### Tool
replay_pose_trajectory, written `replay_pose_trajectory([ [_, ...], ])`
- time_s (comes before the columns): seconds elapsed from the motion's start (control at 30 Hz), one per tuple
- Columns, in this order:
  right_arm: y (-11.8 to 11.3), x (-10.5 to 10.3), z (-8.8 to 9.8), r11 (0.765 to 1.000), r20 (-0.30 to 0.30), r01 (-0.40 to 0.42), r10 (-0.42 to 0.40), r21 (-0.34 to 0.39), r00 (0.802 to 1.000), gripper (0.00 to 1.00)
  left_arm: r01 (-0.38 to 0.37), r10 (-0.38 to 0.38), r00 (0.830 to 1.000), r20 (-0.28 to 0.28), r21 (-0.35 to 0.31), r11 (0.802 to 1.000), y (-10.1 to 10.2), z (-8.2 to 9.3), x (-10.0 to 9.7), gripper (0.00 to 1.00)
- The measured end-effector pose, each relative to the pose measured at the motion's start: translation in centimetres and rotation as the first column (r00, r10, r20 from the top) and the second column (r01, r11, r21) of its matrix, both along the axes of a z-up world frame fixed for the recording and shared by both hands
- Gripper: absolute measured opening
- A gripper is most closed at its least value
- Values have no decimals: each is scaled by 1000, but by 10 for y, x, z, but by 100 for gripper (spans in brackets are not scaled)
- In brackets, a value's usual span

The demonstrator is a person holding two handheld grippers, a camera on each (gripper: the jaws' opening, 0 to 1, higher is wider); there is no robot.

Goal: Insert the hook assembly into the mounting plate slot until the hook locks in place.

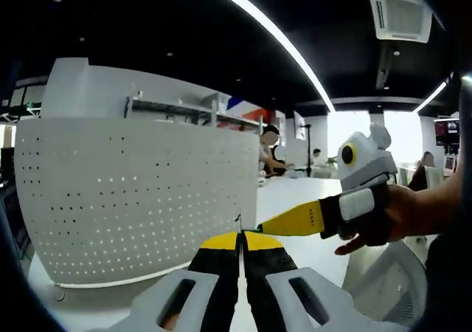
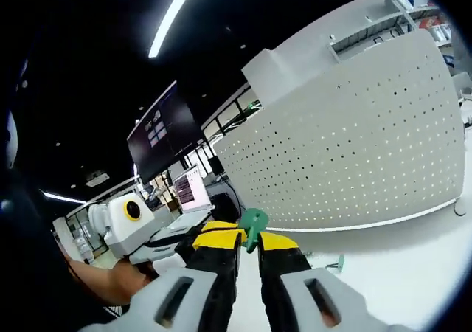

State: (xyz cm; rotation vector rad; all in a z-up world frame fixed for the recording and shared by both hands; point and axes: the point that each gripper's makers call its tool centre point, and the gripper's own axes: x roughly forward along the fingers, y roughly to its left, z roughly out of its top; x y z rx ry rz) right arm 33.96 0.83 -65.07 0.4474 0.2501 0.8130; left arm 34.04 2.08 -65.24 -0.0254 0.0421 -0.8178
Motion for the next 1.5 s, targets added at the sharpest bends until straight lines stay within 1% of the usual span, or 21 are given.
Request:
replay_pose_trajectory([
  [0.1, -1, 1, 2, 1000, -3, 11, -10, 17, 1000, 6, 4, -4, 1000, 1, -6, 1000, -3, 1, -1, 1],
  [0.2, -1, 2, 0, 1000, -18, 9, -8, 30, 1000, 4, 10, -10, 1000, -4, -20, 1000, -5, 2, -2, 1],
  [0.4, -3, 3, 0, 998, -36, 14, -12, 53, 999, 3, 13, -13, 1000, 4, -19, 1000, -8, 3, -4, 1],
  [0.47, -4, 3, 1, 998, -39, 12, -10, 64, 999, 3, 17, -17, 1000, 0, -28, 999, -8, 3, -5, 1],
  [0.63, -5, 2, -1, 998, -55, 11, -8, 65, 998, 3, 29, -29, 1000, -2, -16, 999, -10, 2, -5, 1],
  [0.83, -7, 1, 0, 998, -51, 17, -14, 58, 999, 2, 36, -36, 999, 3, 6, 999, -12, 2, -5, 2],
  [0.9, -7, 1, 2, 998, -44, 18, -15, 55, 999, 2, 31, -31, 1000, 0, 0, 1000, -11, 4, -4, 5],
  [0.97, -9, 2, 5, 998, -33, 28, -26, 56, 999, 2, 26, -26, 1000, -15, -7, 1000, -9, 4, -2, 12],
  [1.0, -10, 2, 6, 998, -26, 31, -30, 46, 999, 2, 32, -33, 999, -33, -14, 999, -9, 2, -3, 15],
  [1.1, -11, 4, 8, 999, 1, 44, -44, 9, 999, 2, 40, -40, 999, -27, 7, 999, -9, -1, -5, 15],
  [1.2, -13, 6, 10, 998, 24, 55, -55, -17, 998, 2, 46, -45, 998, -33, 25, 999, -8, -5, -7, 18],
  [1.27, -14, 8, 10, 997, 34, 63, -62, -39, 998, 2, 28, -27, 999, -32, 34, 999, -5, -7, -5, 22],
  [1.33, -15, 10, 11, 995, 44, 74, -71, -64, 996, 2, 24, -22, 999, -42, 32, 999, -1, -11, -4, 26],
  [1.4, -16, 11, 12, 993, 61, 84, -79, -86, 995, 2, 19, -16, 998, -59, 45, 999, 2, -16, -3, 26],
  [1.5, -19, 14, 14, 989, 78, 100, -91, -110, 993, 2, -8, 13, 998, -61, 70, 997, 11, -23, -1, 34],
])
